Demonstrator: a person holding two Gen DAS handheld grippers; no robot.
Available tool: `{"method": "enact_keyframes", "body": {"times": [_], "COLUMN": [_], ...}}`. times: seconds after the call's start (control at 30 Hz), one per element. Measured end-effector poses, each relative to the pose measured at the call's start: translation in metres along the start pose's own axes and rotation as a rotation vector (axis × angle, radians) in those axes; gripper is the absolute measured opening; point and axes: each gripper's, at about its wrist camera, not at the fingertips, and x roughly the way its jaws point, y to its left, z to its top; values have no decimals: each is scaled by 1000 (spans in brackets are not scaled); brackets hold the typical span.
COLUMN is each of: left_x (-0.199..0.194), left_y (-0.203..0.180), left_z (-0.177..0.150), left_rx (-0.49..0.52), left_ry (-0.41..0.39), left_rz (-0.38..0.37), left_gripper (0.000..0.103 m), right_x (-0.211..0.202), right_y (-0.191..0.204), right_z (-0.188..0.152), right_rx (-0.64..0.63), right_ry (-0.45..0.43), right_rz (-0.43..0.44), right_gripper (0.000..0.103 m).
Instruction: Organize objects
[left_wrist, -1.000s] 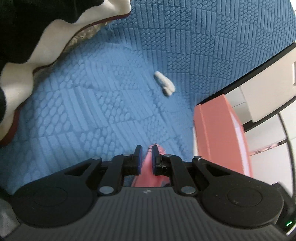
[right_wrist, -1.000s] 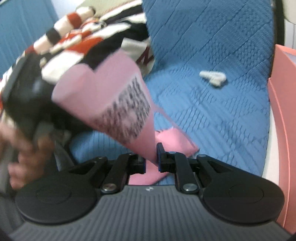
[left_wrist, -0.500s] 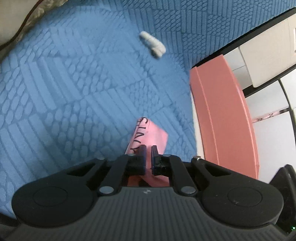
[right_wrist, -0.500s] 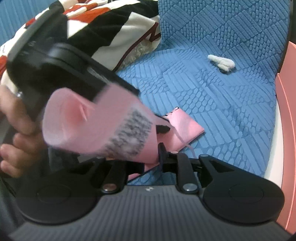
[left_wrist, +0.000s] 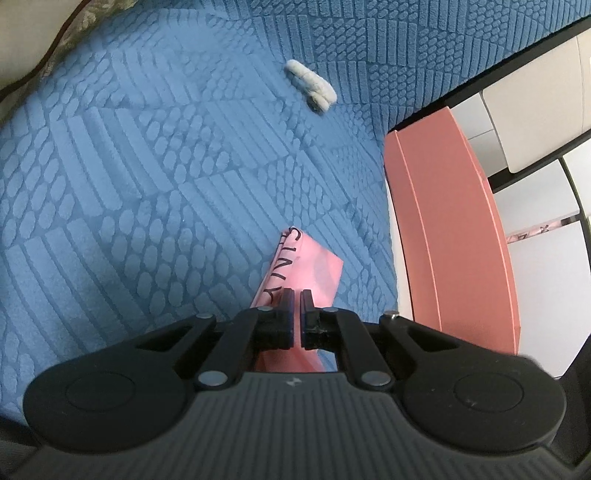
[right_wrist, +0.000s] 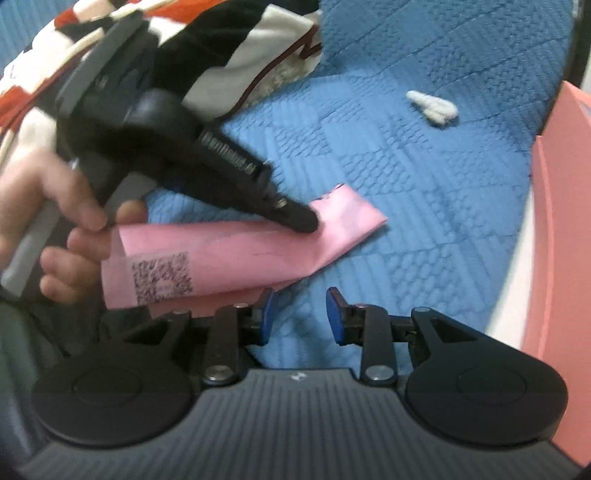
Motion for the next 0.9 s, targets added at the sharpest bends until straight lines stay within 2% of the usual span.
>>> {"method": "enact_keyframes", "body": {"times": [0.17, 0.27, 0.37, 0.5, 0.7, 0.9], "left_x": [-2, -2, -3, -4, -28, -53], "left_y": [2, 7, 5, 0, -4, -13], "left_z": [2, 2, 2, 2, -4, -18], "left_rx": [-31, -56, -40, -28, -25, 12], "left_ry": [3, 3, 0, -10, -86, -135], "left_rz": [-9, -20, -9, 4, 69, 120], "left_gripper": [6, 6, 6, 6, 6, 6], "right_x": [4, 25, 38, 46, 49, 53], "right_y": [-17, -19, -18, -23, -22, -41], "right_z": [16, 23, 26, 31, 35, 33], "right_rx": [111, 140, 123, 145, 165, 309], "right_ry": [-61, -44, -25, -20, -17, -29], "right_rz": [25, 89, 87, 126, 137, 192], "right_gripper": [35, 33, 32, 32, 31, 30]}}
